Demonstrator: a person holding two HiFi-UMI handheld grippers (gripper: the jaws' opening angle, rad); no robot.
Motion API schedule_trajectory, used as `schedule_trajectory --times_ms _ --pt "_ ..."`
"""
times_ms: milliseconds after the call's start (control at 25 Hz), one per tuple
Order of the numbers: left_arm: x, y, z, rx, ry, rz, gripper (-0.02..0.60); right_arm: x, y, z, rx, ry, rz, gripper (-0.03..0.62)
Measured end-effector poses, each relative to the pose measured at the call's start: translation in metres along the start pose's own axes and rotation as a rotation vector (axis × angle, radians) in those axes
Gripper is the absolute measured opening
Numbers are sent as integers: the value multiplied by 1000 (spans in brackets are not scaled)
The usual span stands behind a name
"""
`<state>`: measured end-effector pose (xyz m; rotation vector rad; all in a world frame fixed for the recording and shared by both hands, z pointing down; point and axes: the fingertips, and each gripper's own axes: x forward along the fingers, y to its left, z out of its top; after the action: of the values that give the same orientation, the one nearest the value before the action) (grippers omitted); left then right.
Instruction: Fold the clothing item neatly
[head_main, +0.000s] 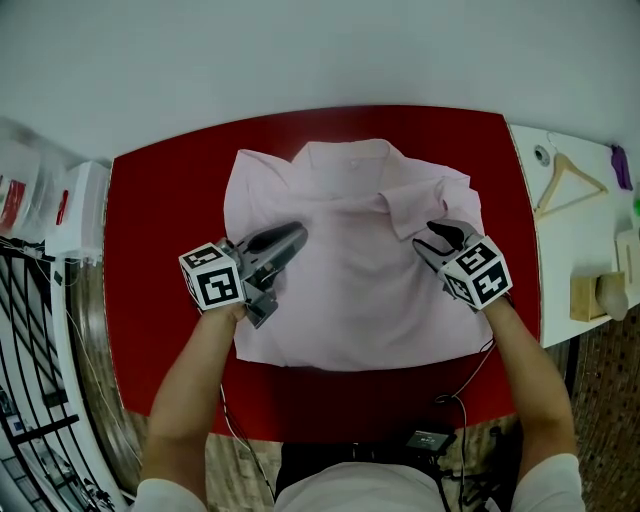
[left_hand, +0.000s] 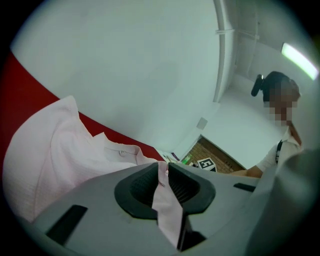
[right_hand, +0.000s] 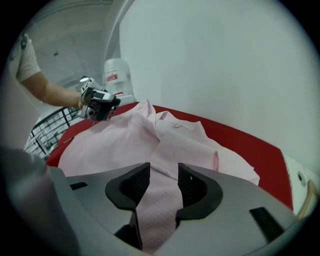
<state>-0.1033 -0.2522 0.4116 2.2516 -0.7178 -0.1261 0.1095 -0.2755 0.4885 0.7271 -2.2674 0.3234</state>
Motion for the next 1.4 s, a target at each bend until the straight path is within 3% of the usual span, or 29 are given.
schedule_trajectory --times_ms 80,240,360,440,600,680,880,1000,1120,1240,1400 --pt "2 1 -2 47 19 18 23 5 8 3 -109 17 -6 183" --pt "9 0 -11 61 56 27 6 19 24 2 -278 67 1 183" --pt "15 -1 -17 60 81 22 6 29 28 5 -319 80 -9 149" --pt "19 -2 -22 54 97 14 6 34 27 7 -344 90 -24 52" --pt "24 -4 -24 84 126 14 8 32 20 22 -362 66 -52 28" --pt "27 -4 -22 149 155 35 8 27 8 33 -366 41 -93 25" --pt "35 5 -8 407 239 141 19 23 -33 64 -352 5 -188 24" --pt "43 12 -1 542 302 174 109 25 -56 81 -329 -15 -224 23" --pt "51 19 4 655 367 178 143 30 -80 93 -331 -15 -265 23" --pt "56 29 8 730 427 179 161 36 -104 99 -318 0 -301 24" --pt "50 56 13 741 479 230 169 47 -135 98 -252 30 -331 25"
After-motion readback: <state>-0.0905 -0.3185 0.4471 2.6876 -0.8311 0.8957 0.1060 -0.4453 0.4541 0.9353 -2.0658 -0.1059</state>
